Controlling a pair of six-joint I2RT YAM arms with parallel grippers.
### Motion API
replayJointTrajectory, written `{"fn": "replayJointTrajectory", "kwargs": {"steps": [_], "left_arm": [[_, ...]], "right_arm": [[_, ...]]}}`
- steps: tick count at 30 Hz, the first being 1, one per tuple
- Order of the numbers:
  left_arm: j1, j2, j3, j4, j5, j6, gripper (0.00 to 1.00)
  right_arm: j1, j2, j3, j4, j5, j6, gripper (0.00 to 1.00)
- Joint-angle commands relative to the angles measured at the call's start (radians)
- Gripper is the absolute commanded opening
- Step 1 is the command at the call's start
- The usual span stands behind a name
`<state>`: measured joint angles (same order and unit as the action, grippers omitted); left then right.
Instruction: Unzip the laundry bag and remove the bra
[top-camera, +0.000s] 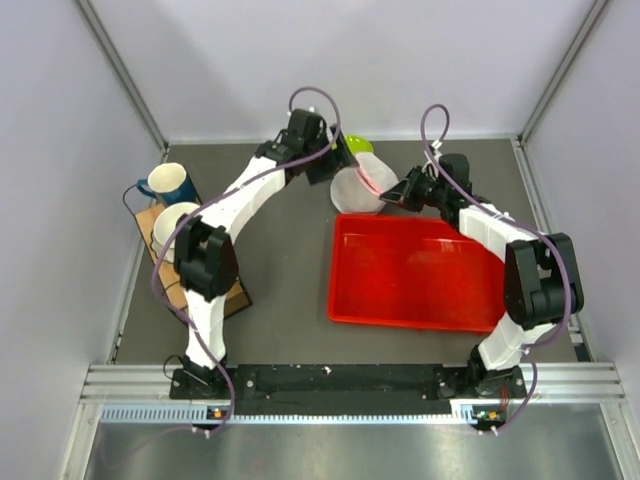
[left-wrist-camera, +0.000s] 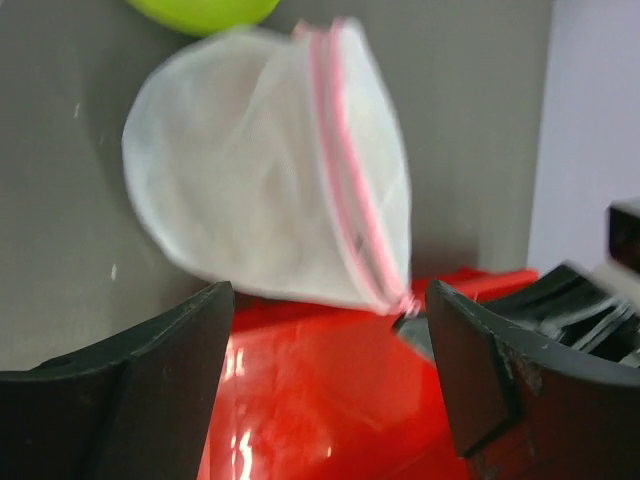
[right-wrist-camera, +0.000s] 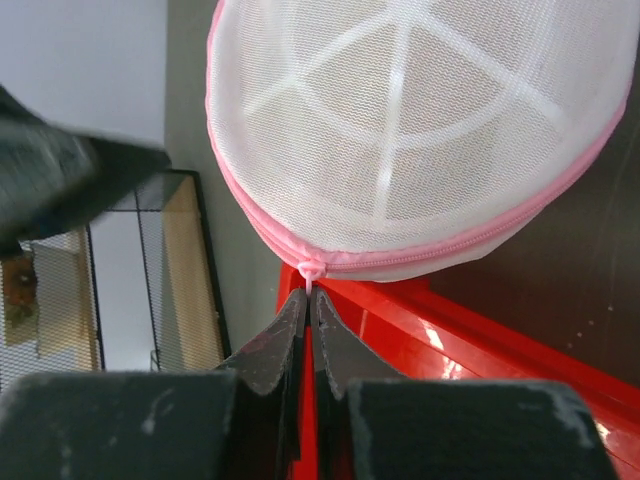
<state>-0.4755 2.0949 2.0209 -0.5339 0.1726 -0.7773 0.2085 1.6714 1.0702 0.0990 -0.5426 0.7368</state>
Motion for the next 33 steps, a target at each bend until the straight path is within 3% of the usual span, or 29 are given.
{"fn": "replayJointTrajectory", "kwargs": {"steps": [1,6,14,21,24,26,28,33], "left_arm": [[-0.041,-0.22,-0.241,0.098,-0.072,-0.039,0.83],[-0.066,-0.159,-0.196,0.092,0.004,-0.06,0.84],[-0.094,0.025,0.018,0.06,0.027,-0.083,0.84],[-0.097,0.108,0.116,0.035,0.015,-0.093,0.73],[-0.097,0.103,0.114,0.032,0.007,-0.08,0.59],[-0.095,0.096,0.113,0.031,-0.005,-0.065,0.35],[-0.092,0.09,0.114,0.026,0.001,-0.05,0.0],[-0.046,0.057,0.113,0.017,0.036,0.013,0.0]], "right_arm": [[0.015,-0.024,0.045,0.1,0.018,0.079,0.0],[0.017,-0.024,0.054,0.09,0.015,0.072,0.0],[0.017,-0.045,0.056,0.047,0.007,0.026,0.0],[0.015,-0.05,0.043,0.045,0.015,0.018,0.0],[0.017,-0.047,0.043,0.038,0.013,0.006,0.0],[0.017,-0.045,0.043,0.033,0.013,0.0,0.0],[0.017,-0.042,0.043,0.028,0.013,-0.008,0.0],[-0.046,-0.052,0.025,-0.016,0.035,-0.06,0.0]]}}
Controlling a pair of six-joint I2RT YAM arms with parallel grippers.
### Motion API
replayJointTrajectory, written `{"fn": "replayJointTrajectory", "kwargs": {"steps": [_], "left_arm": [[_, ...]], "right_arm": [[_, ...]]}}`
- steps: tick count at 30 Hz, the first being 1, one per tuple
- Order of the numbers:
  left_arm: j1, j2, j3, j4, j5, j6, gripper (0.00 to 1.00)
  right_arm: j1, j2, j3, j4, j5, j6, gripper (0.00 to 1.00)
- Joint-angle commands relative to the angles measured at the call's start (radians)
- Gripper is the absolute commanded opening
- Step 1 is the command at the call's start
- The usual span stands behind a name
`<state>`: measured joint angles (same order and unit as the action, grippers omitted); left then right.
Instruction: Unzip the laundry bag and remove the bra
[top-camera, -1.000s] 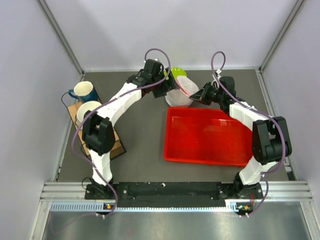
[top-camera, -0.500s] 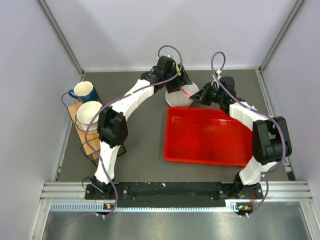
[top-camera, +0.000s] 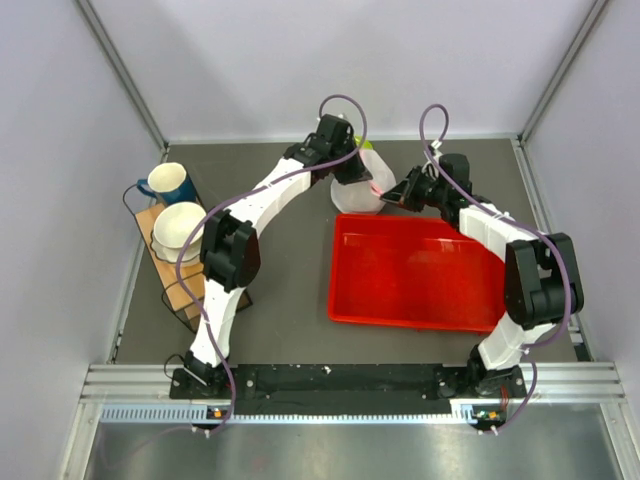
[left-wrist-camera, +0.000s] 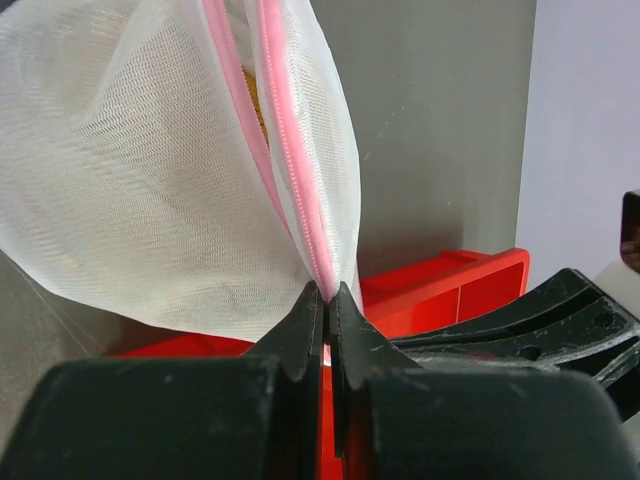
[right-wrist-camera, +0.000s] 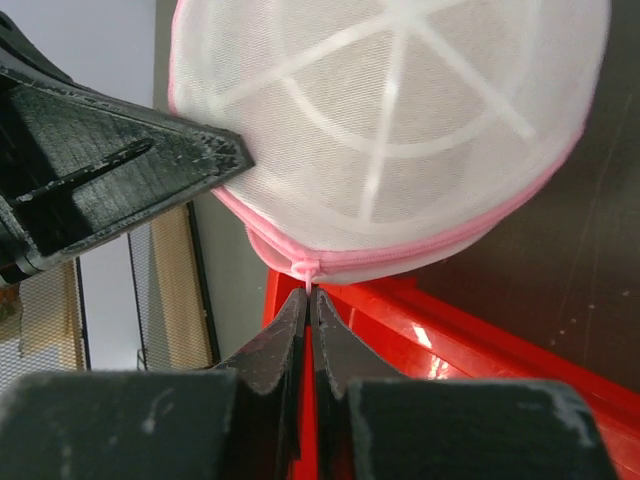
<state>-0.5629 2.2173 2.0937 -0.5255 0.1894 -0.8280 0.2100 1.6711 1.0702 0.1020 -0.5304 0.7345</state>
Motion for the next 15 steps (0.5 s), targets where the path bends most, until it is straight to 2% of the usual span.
{"fn": "replayJointTrajectory", "kwargs": {"steps": [1,6,15], "left_arm": [[0.052,-0.076,0.039,0.005,0.025,0.081,0.0],[0.11,-0.059,0.061,-0.002,0.094,0.109,0.0],[0.118,-0.025,0.115,0.004,0.113,0.106,0.0]], "right_arm": [[-0.061,-0.06,0.014,-0.025,0.033,-0.088,0.0],[-0.106,-0.06,-0.01,-0.065,0.06,-0.165,0.0],[-0.1,-0.08,-0.018,-0.065,0.044,-0.158,0.0]]}}
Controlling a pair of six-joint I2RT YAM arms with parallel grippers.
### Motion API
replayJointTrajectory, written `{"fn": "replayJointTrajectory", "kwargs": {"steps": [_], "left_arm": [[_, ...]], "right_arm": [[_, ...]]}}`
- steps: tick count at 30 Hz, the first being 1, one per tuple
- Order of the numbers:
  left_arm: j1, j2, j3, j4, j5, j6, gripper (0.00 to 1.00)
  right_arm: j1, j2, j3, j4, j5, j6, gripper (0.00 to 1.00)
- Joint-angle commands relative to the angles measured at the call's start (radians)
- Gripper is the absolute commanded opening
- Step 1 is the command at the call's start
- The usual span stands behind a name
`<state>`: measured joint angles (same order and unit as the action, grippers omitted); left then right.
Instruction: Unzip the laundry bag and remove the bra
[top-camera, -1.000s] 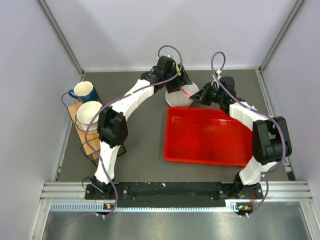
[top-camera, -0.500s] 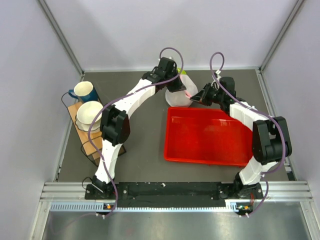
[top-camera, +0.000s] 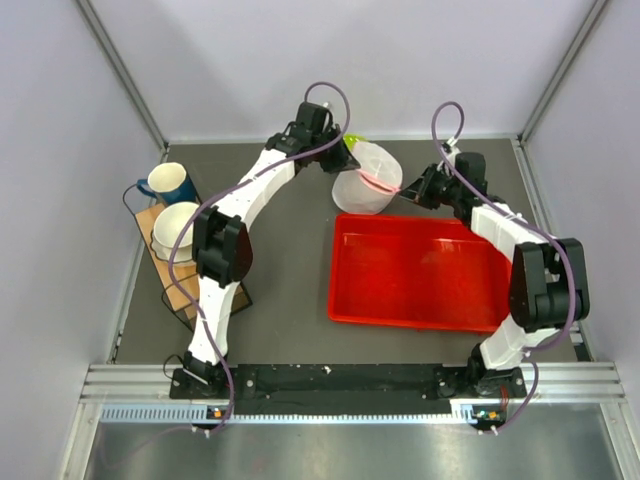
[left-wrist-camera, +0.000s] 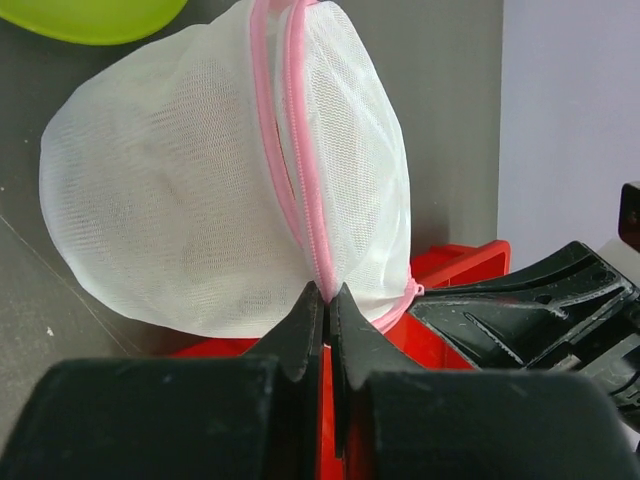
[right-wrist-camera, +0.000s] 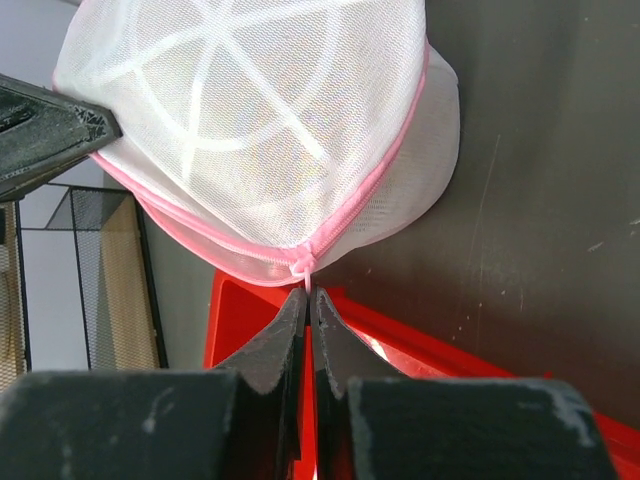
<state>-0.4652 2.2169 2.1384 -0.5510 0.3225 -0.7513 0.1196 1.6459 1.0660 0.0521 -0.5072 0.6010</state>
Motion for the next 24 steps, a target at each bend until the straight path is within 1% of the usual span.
{"fn": "replayJointTrajectory", "kwargs": {"steps": [1,2,3,4,5,6,8,9,10,11,12,13,16,20,24], "left_arm": [[0.02,-0.01,0.084,0.025,0.004,0.026,0.09],[0.008,-0.002,0.098,0.016,0.013,0.03,0.56],[-0.001,0.0,0.13,-0.001,0.007,0.038,0.68],[-0.012,-0.006,0.136,-0.05,-0.003,0.053,0.79],[-0.027,-0.022,0.132,-0.064,-0.037,0.055,0.9],[-0.033,-0.042,0.085,-0.073,-0.052,0.052,0.92],[-0.044,-0.143,-0.013,-0.026,-0.091,0.009,0.94],[-0.047,-0.186,-0.157,0.017,-0.098,-0.012,0.95],[-0.049,-0.273,-0.235,0.064,-0.108,-0.063,0.95],[-0.053,-0.308,-0.309,0.171,-0.111,-0.089,0.95],[-0.055,-0.336,-0.407,0.198,-0.105,-0.114,0.95],[-0.058,-0.355,-0.432,0.218,-0.091,-0.141,0.95],[-0.084,-0.327,-0.436,0.194,-0.06,-0.17,0.94],[-0.105,-0.274,-0.419,0.191,-0.072,-0.214,0.93],[-0.105,-0.215,-0.347,0.194,-0.082,-0.229,0.91]], "right_arm": [[-0.008,-0.054,-0.014,-0.006,0.013,-0.011,0.0],[-0.005,-0.052,-0.008,0.008,0.006,0.005,0.0],[0.011,-0.049,-0.003,0.012,0.007,0.02,0.0],[0.02,-0.047,0.003,0.018,0.007,0.048,0.0],[0.029,-0.044,0.014,0.022,0.015,0.058,0.0],[0.047,-0.044,0.02,0.025,0.021,0.078,0.0],[0.061,-0.04,0.023,0.034,0.035,0.094,0.0],[0.071,-0.041,0.023,0.052,0.038,0.101,0.0],[0.08,-0.038,0.023,0.058,0.041,0.112,0.0],[0.084,-0.035,0.026,0.064,0.041,0.115,0.0],[0.086,-0.032,0.029,0.065,0.042,0.12,0.0],[0.091,-0.025,0.032,0.066,0.042,0.12,0.0],[0.094,-0.02,0.035,0.071,0.039,0.123,0.0],[0.098,-0.02,0.032,0.071,0.036,0.123,0.0],[0.101,-0.024,0.026,0.065,0.035,0.111,0.0]]}}
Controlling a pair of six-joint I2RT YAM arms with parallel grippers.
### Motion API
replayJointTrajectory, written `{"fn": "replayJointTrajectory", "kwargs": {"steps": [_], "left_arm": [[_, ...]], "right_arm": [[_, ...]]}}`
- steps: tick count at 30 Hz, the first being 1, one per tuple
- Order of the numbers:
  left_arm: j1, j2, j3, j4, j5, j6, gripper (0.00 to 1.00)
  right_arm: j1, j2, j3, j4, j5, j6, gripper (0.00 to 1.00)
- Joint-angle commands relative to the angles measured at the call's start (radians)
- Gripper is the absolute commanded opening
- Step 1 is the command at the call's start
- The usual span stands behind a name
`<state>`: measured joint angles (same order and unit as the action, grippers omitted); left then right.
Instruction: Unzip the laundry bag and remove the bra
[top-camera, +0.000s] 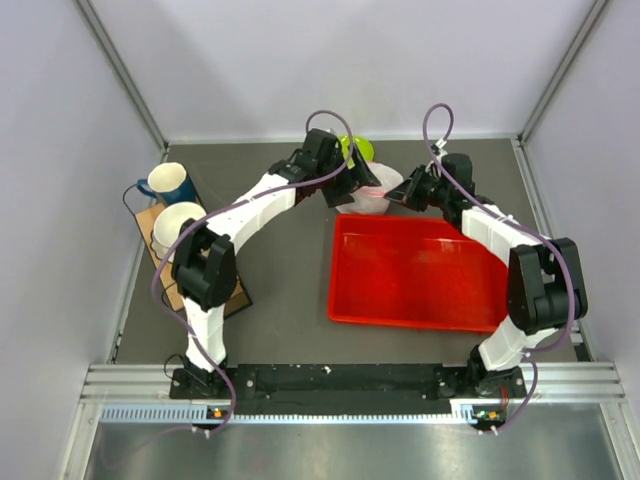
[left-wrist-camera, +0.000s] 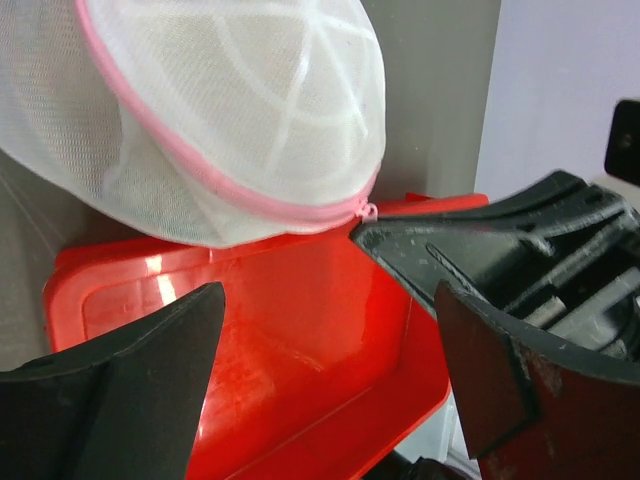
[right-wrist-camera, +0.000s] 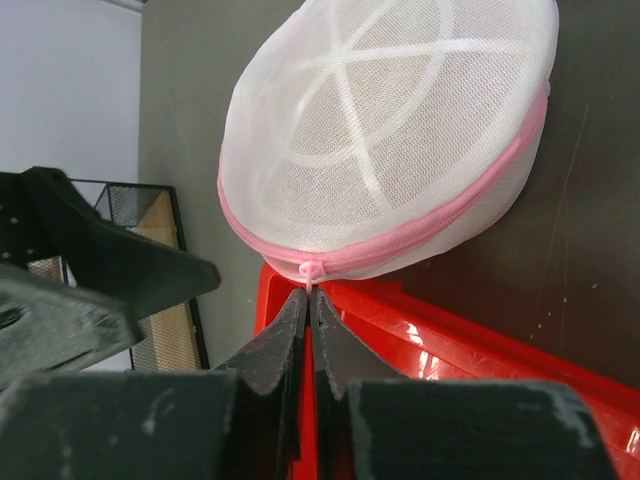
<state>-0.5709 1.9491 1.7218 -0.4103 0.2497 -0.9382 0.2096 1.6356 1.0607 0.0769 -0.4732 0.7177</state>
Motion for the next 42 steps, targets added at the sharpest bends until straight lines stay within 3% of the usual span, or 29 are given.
{"fn": "replayJointTrajectory", "kwargs": {"steps": [1,8,11,12,13,14,17,23,42], "left_arm": [[0.0,0.074,0.084,0.053,-0.012,-0.04,0.91],[0.016,0.183,0.208,0.016,-0.032,-0.045,0.79],[0.029,0.191,0.223,0.016,-0.029,-0.051,0.57],[0.032,0.188,0.222,0.019,-0.027,-0.05,0.45],[0.039,0.177,0.219,0.022,-0.023,-0.036,0.06],[0.051,0.168,0.213,0.028,-0.012,-0.033,0.0],[0.095,0.129,0.128,0.137,0.083,-0.053,0.0],[0.154,0.116,0.15,0.099,0.121,0.016,0.0],[0.169,0.163,0.282,0.047,0.298,0.136,0.0]], "right_arm": [[0.011,-0.016,0.032,0.035,0.001,-0.007,0.0],[0.011,-0.028,0.027,0.024,-0.011,-0.026,0.0],[0.011,-0.026,0.035,0.003,-0.01,-0.049,0.0],[0.01,-0.029,0.036,-0.008,-0.001,-0.058,0.0],[0.002,-0.031,0.036,-0.023,0.004,-0.078,0.0],[-0.004,-0.034,0.035,-0.028,-0.013,-0.089,0.0],[-0.064,-0.046,0.001,-0.005,-0.06,-0.093,0.0],[-0.154,-0.023,-0.047,0.011,-0.087,-0.109,0.0],[-0.157,0.095,0.071,-0.009,-0.059,-0.201,0.0]]}}
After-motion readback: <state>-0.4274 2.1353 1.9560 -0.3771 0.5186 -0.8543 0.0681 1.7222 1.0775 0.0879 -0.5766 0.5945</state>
